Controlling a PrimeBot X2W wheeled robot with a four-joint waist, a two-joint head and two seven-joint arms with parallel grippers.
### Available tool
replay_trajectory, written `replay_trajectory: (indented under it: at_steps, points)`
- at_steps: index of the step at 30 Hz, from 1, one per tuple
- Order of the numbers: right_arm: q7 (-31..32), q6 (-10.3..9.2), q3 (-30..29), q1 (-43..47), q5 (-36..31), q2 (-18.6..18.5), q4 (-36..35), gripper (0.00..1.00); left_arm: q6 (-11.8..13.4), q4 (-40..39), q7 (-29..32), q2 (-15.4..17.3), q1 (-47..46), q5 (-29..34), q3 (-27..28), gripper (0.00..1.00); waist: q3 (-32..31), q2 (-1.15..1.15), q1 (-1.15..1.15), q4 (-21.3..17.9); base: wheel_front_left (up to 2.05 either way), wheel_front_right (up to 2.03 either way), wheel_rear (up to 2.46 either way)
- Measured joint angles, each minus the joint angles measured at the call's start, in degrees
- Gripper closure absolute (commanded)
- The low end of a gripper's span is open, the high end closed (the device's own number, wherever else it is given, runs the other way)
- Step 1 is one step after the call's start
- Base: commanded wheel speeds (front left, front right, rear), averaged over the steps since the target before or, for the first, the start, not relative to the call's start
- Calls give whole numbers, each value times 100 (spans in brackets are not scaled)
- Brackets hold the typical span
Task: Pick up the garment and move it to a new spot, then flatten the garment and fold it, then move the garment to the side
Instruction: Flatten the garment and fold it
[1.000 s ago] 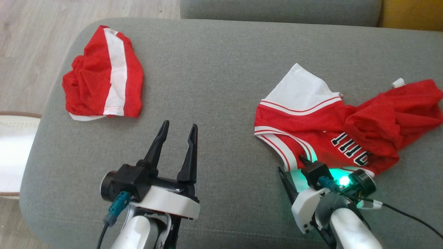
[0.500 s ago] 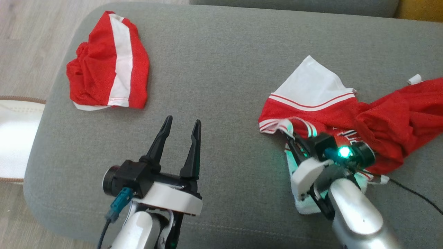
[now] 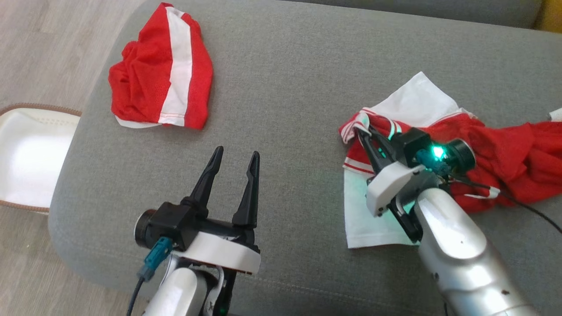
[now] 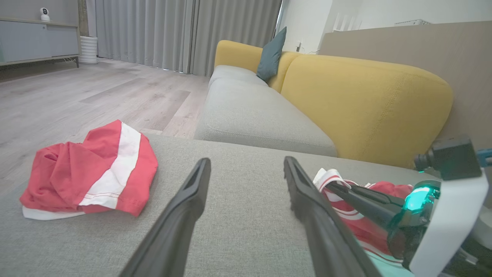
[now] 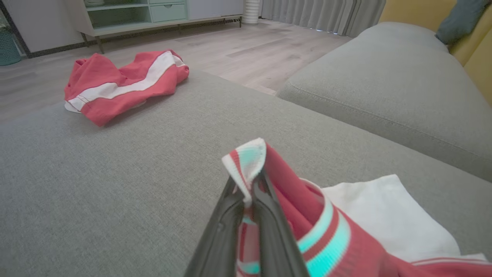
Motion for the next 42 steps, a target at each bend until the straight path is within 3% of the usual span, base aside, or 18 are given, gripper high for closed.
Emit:
replay_trajectory:
  at_steps: [7, 8, 14, 20, 26, 32, 37, 42]
  points:
    - [-167, 0, 59, -499, 201, -5, 305, 100, 2, 1, 0, -1, -1, -49, -18, 0, 38, 0, 0, 36, 0, 0, 0]
    - [-165, 0, 64, -550, 188, -5, 379, 0, 2, 2, 0, 0, -1, -51, -20, 0, 34, 0, 0, 30, 0, 0, 0]
    - [-300, 0, 86, -575, 211, -5, 502, 0, 45, 11, 0, 0, -2, -51, 8, 0, -41, 0, 0, -99, 0, 0, 0]
    - [-582, 0, -349, -144, 312, -4, 254, 0, 43, 8, 0, 0, 9, -43, 147, 0, -219, 0, 0, -392, 0, 0, 0]
    - [-743, 0, -960, 711, 131, 1, -341, 0, 42, -36, 0, 0, 74, -29, 174, 0, -432, 0, 0, -709, 0, 0, 0]
    - [-801, 0, -1831, 1748, -156, 19, -1429, 0, 43, -94, 0, 1, 195, -29, 172, 0, -643, 0, 0, -1093, 0, 0, 0]
    - [-805, 0, -1993, 2425, -122, 58, -2140, 0, 37, -87, 0, 1, 287, -33, 169, 0, -703, 0, 0, -1379, 0, 0, 0]
    - [-805, 0, -2069, 2658, -93, 78, -2386, 0, -8, -52, 0, 0, 291, -33, 156, 0, -653, 0, 0, -1540, 0, 0, 0]
